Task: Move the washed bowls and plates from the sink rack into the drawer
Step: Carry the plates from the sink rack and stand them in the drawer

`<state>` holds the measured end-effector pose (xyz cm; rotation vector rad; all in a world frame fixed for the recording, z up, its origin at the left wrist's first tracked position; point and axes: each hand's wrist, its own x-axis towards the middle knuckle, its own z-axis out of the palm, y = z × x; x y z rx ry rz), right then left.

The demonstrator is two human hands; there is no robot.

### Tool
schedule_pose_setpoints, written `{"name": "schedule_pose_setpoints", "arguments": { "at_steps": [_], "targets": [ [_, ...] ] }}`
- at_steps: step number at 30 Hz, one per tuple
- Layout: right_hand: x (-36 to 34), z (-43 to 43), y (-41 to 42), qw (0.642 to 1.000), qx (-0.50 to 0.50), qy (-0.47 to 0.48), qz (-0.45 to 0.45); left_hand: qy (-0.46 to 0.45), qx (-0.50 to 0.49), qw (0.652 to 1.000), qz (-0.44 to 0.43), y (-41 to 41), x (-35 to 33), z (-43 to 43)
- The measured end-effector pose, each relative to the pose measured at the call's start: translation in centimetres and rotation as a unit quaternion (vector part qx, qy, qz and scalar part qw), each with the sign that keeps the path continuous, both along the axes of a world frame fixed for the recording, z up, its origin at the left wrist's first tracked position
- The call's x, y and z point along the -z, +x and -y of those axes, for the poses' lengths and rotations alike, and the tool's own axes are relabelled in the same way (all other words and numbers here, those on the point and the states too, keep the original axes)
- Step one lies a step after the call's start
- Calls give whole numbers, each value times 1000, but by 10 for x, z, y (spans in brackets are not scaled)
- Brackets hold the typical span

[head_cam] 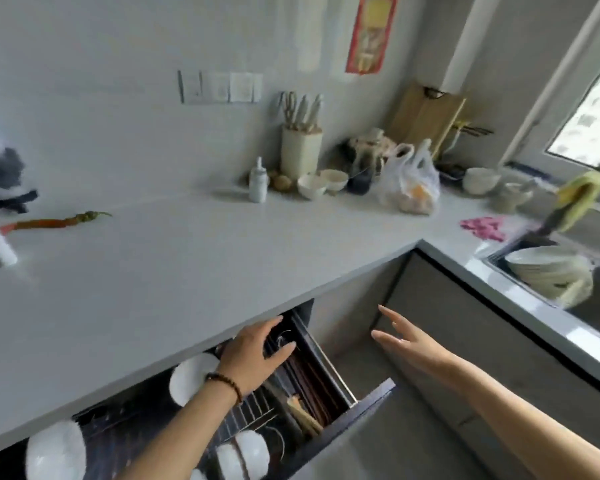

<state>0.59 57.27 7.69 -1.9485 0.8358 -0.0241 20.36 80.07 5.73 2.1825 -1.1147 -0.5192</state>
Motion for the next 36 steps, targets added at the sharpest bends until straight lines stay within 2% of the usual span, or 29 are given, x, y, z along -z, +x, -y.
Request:
{"name": "schedule_pose_setpoints", "arguments": {
  "at_steps": [4,9,16,22,29,36],
  "targets": [
    [-27,87,-94,995,72,-71,7,26,125,987,99,-46,-24,126],
    [-41,200,-202,982,148,-114,-7,38,199,965,169,-121,-29,287],
    [-44,335,-315,965,228,-129,-28,38,263,950,167,-212,-37,454],
    [-28,422,-330,962,248,-105,-33,63,328,926,178,-249,-24,570],
    [14,529,-296,956,276,-85,-47,83,377,908,165,-238,16,724],
    [46,621,-275,949,293,-62,-100,101,426,890,129,-235,50,851]
  ]
}}
